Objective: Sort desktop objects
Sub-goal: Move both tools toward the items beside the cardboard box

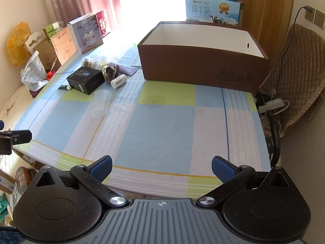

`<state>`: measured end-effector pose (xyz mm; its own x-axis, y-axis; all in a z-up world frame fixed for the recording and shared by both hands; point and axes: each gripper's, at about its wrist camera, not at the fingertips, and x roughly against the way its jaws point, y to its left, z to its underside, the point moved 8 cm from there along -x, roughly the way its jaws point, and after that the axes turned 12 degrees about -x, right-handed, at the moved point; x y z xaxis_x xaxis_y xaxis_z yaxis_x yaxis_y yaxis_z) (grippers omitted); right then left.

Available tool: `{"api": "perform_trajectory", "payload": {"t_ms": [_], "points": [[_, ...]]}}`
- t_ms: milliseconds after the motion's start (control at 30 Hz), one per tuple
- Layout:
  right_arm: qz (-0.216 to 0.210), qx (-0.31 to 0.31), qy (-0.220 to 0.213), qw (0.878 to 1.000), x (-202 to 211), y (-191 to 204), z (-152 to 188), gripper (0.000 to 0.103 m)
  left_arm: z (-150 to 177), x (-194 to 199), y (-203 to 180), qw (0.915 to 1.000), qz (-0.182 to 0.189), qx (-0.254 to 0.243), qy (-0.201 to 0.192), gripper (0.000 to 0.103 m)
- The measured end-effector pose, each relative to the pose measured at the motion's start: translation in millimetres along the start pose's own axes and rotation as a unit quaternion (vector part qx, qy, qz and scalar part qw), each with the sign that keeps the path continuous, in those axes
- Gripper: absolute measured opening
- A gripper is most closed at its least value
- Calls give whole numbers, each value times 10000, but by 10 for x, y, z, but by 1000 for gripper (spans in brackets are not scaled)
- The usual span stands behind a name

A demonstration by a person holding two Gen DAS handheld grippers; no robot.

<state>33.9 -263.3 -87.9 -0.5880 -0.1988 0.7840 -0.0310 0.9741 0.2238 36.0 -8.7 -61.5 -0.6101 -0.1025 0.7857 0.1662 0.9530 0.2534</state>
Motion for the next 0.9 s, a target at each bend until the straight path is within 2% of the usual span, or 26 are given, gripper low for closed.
{"api": "perform_trajectory", "payload": {"t_ms": [900], "points": [[18, -55, 76, 10000, -94, 89, -45, 101, -15, -113, 118, 9999, 52, -96, 96, 102]]}}
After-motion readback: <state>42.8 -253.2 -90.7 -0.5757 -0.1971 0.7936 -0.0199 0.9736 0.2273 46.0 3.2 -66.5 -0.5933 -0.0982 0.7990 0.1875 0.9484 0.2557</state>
